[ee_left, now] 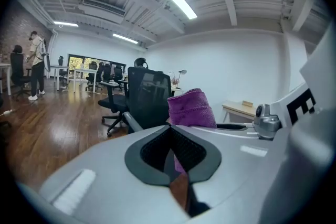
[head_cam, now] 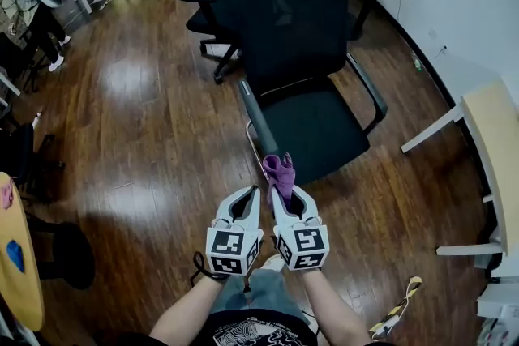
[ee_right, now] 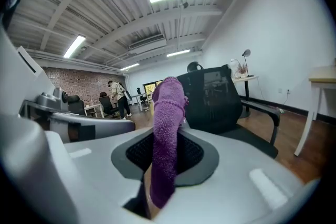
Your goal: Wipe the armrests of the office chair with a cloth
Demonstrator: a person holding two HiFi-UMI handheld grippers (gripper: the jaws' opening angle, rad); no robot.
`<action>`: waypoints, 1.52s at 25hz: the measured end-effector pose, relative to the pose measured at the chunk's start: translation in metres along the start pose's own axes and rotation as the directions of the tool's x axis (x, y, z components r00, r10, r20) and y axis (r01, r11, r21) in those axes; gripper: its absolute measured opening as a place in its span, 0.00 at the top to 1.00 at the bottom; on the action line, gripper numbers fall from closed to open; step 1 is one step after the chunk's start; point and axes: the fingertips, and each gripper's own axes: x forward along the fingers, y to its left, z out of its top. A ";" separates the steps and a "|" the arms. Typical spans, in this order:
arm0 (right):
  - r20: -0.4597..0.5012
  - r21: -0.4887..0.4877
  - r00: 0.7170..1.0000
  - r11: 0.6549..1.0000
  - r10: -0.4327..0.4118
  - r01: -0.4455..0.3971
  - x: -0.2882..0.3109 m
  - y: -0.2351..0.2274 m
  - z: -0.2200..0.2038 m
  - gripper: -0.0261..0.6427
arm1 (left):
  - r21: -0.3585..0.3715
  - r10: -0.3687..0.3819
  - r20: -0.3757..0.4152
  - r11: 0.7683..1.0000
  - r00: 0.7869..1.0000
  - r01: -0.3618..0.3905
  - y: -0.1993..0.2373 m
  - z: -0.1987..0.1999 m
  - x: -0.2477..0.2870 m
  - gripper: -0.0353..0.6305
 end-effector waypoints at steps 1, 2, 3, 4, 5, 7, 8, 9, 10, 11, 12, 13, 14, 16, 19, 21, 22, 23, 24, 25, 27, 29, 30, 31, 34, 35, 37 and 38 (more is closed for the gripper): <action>0.017 -0.002 1.000 1.000 -0.007 0.007 -0.008 0.005 0.008 0.85 | 0.007 -0.014 0.013 1.000 1.000 0.014 -0.004 0.006 -0.007 0.94; 0.036 -0.003 0.999 1.000 -0.012 0.012 -0.014 0.011 0.016 0.85 | 0.018 -0.029 0.025 0.999 0.999 0.028 -0.007 0.012 -0.014 0.94; 0.056 -0.006 0.998 1.000 -0.016 0.016 -0.021 0.019 0.026 0.85 | 0.031 -0.044 0.035 0.999 0.998 0.043 -0.010 0.017 -0.022 0.94; 0.073 -0.013 0.997 1.000 -0.017 0.018 -0.027 0.028 0.035 0.85 | 0.042 -0.058 0.044 0.998 0.997 0.057 -0.012 0.022 -0.031 0.94; 0.090 -0.023 0.996 1.000 -0.017 0.019 -0.035 0.039 0.043 0.85 | 0.048 -0.071 0.052 0.996 0.996 0.068 -0.013 0.026 -0.042 0.94; 0.123 -0.044 0.992 0.999 -0.018 0.024 -0.051 0.061 0.055 0.85 | 0.047 -0.088 0.065 0.995 0.994 0.085 -0.011 0.030 -0.065 0.94; 0.139 -0.055 0.990 0.998 -0.019 0.027 -0.058 0.071 0.061 0.85 | 0.042 -0.095 0.070 0.995 0.993 0.092 -0.010 0.032 -0.075 0.94; 0.155 -0.069 0.988 0.997 -0.020 0.031 -0.066 0.080 0.066 0.85 | 0.040 -0.103 0.077 0.994 0.992 0.100 -0.008 0.034 -0.085 0.94; 0.167 -0.084 0.986 0.996 -0.023 0.038 -0.073 0.088 0.072 0.85 | 0.042 -0.112 0.085 0.993 0.990 0.109 -0.007 0.036 -0.096 0.94; 0.176 -0.097 0.984 0.994 -0.028 0.045 -0.080 0.096 0.075 0.85 | 0.050 -0.121 0.092 0.992 0.988 0.117 -0.007 0.039 -0.106 0.94; 0.182 -0.105 0.983 0.993 -0.034 0.054 -0.087 0.103 0.078 0.85 | 0.059 -0.129 0.100 0.991 0.987 0.124 -0.007 0.041 -0.117 0.94; 0.187 -0.109 0.981 0.992 -0.043 0.064 -0.093 0.111 0.078 0.85 | 0.064 -0.136 0.108 0.990 0.985 0.129 -0.007 0.043 -0.128 0.94; 0.192 -0.109 0.980 0.991 -0.052 0.074 -0.098 0.117 0.078 0.85 | 0.064 -0.141 0.117 0.989 0.983 0.134 -0.006 0.044 -0.138 0.94; 0.193 -0.108 0.979 0.990 -0.069 0.091 -0.106 0.129 0.074 0.85 | 0.054 -0.146 0.134 0.989 0.980 0.140 -0.004 0.046 -0.153 0.94; 0.192 -0.125 0.978 0.987 -0.078 0.103 -0.116 0.142 0.072 0.85 | 0.040 -0.152 0.151 0.988 0.977 0.148 -0.003 0.051 -0.168 0.94; 0.199 -0.123 0.976 0.986 -0.090 0.116 -0.123 0.149 0.072 0.85 | 0.047 -0.161 0.154 0.987 0.975 0.156 -0.004 0.051 -0.176 0.94; 0.203 -0.117 0.974 0.986 -0.097 0.122 -0.126 0.151 0.071 0.85 | 0.053 -0.167 0.156 0.986 0.973 0.161 -0.006 0.052 -0.181 0.94; 0.206 -0.110 0.973 0.986 -0.101 0.126 -0.129 0.153 0.071 0.85 | 0.059 -0.174 0.159 0.984 0.972 0.166 -0.007 0.052 -0.184 0.94; 0.208 -0.107 0.973 0.986 -0.103 0.127 -0.130 0.155 0.071 0.85 | 0.065 -0.179 0.164 0.983 0.970 0.171 -0.009 0.053 -0.187 0.94; 0.211 -0.109 0.972 0.986 -0.103 0.128 -0.131 0.157 0.072 0.85 | 0.071 -0.184 0.168 0.982 0.969 0.174 -0.010 0.054 -0.189 0.94; 0.217 -0.117 0.971 0.985 -0.098 0.126 -0.131 0.161 0.074 0.85 | 0.085 -0.188 0.174 0.981 0.967 0.176 -0.013 0.057 -0.192 0.94; 0.225 -0.120 0.970 0.985 -0.094 0.123 -0.132 0.162 0.077 0.85 | 0.093 -0.191 0.177 0.980 0.966 0.177 -0.014 0.059 -0.193 0.94; 0.227 -0.120 0.970 0.985 -0.093 0.122 -0.132 0.162 0.078 0.85 | 0.096 -0.192 0.179 0.980 0.965 0.177 -0.014 0.059 -0.194 0.94; 0.228 -0.121 0.969 0.985 -0.092 0.122 -0.132 0.162 0.078 0.85 | 0.097 -0.193 0.181 0.979 0.964 0.177 -0.015 0.060 -0.194 0.94; 0.228 -0.124 0.969 0.985 -0.093 0.124 -0.131 0.162 0.078 0.85 | 0.100 -0.195 0.183 0.979 0.964 0.179 -0.015 0.060 -0.196 0.94; 0.229 -0.124 0.969 0.985 -0.093 0.124 -0.131 0.162 0.079 0.85 | 0.101 -0.195 0.181 0.979 0.964 0.179 -0.014 0.059 -0.196 0.94; 0.233 -0.125 0.968 0.985 -0.089 0.120 -0.129 0.164 0.080 0.85 | 0.100 -0.192 0.176 0.979 0.966 0.176 -0.012 0.057 -0.196 0.94; 0.233 -0.126 0.969 0.985 -0.086 0.117 -0.129 0.165 0.080 0.85 | 0.099 -0.190 0.173 0.980 0.966 0.175 -0.011 0.056 -0.195 0.94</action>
